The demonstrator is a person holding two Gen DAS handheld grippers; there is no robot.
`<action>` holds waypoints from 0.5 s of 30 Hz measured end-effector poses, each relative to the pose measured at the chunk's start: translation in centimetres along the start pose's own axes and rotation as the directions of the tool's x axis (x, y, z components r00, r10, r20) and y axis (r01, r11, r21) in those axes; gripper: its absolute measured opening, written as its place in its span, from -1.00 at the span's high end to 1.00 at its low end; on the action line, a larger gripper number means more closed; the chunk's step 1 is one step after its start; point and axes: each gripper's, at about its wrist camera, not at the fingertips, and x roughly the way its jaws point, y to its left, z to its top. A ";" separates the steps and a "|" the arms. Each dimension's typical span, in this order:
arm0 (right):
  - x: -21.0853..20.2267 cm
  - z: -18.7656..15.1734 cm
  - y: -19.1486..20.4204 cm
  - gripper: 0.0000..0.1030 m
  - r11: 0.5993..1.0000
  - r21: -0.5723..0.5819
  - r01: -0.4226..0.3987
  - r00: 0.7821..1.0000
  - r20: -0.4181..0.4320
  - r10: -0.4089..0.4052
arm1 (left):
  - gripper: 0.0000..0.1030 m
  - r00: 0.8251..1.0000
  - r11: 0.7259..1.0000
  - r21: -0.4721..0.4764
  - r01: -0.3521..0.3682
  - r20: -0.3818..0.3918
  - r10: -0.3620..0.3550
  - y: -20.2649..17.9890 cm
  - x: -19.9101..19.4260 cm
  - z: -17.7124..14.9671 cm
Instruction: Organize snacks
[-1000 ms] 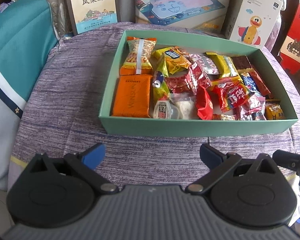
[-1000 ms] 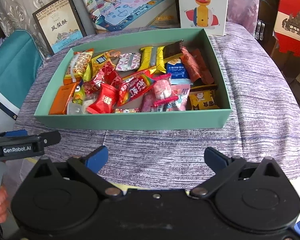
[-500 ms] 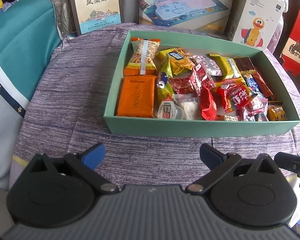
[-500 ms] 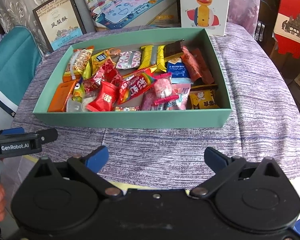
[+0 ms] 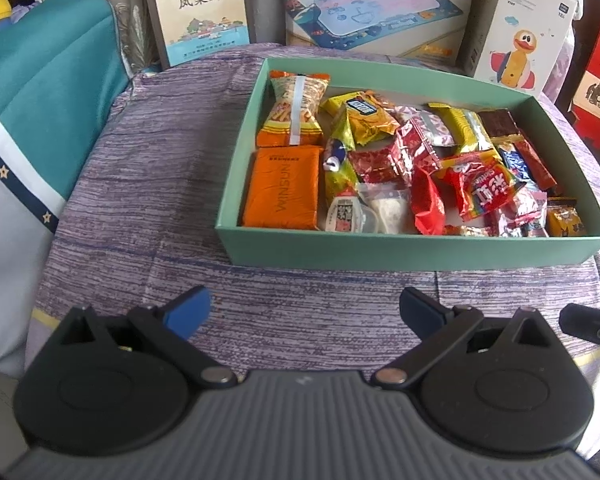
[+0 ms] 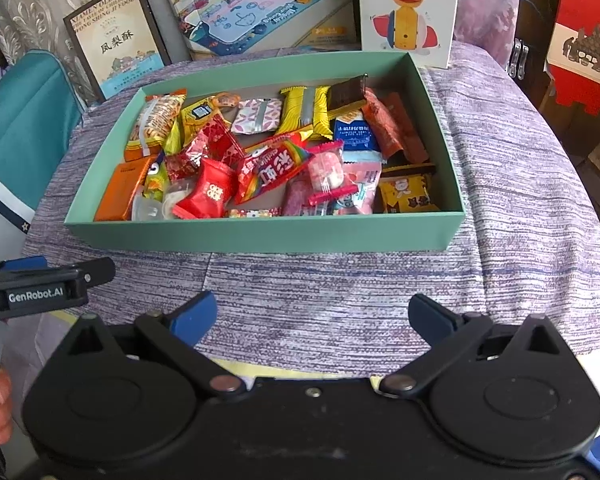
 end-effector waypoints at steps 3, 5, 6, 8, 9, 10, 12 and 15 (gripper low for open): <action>0.1 0.0 -0.1 -1.00 1.000 0.005 0.002 1.000 -0.001 -0.002 | -1.00 1.000 1.000 -0.002 0.004 0.000 -0.004 0.0 0.0 0.0; 0.1 0.0 -0.1 -1.00 1.000 0.007 0.003 1.000 -0.001 -0.003 | -1.00 1.000 1.000 -0.002 0.001 0.002 -0.001 0.0 0.0 0.1; 0.1 0.0 -0.1 -1.00 1.000 0.008 0.004 1.000 -0.001 -0.004 | -1.00 1.000 1.000 -0.002 0.002 0.001 -0.002 0.0 0.0 0.1; 0.1 0.0 -0.1 -1.00 1.000 0.008 0.005 1.000 -0.003 -0.005 | -1.00 1.000 1.000 -0.003 -0.002 0.002 0.002 0.0 0.0 0.1; 0.1 0.0 -0.1 -1.00 1.000 0.007 0.005 1.000 -0.003 -0.005 | -1.00 1.000 1.000 -0.001 -0.005 0.004 0.005 0.0 0.0 0.0; 0.1 0.0 -0.1 -1.00 1.000 0.007 0.006 1.000 -0.004 -0.006 | -1.00 1.000 1.000 0.001 -0.007 0.005 0.007 0.0 0.0 0.0; 0.2 0.0 -0.1 -1.00 1.000 0.008 0.007 1.000 -0.003 -0.007 | -1.00 1.000 1.000 0.004 -0.001 0.003 0.001 0.0 0.0 0.1; 0.1 0.1 -0.1 -1.00 1.000 0.009 0.009 1.000 -0.002 -0.009 | -1.00 1.000 1.000 0.008 0.002 0.005 -0.002 0.0 -0.1 0.1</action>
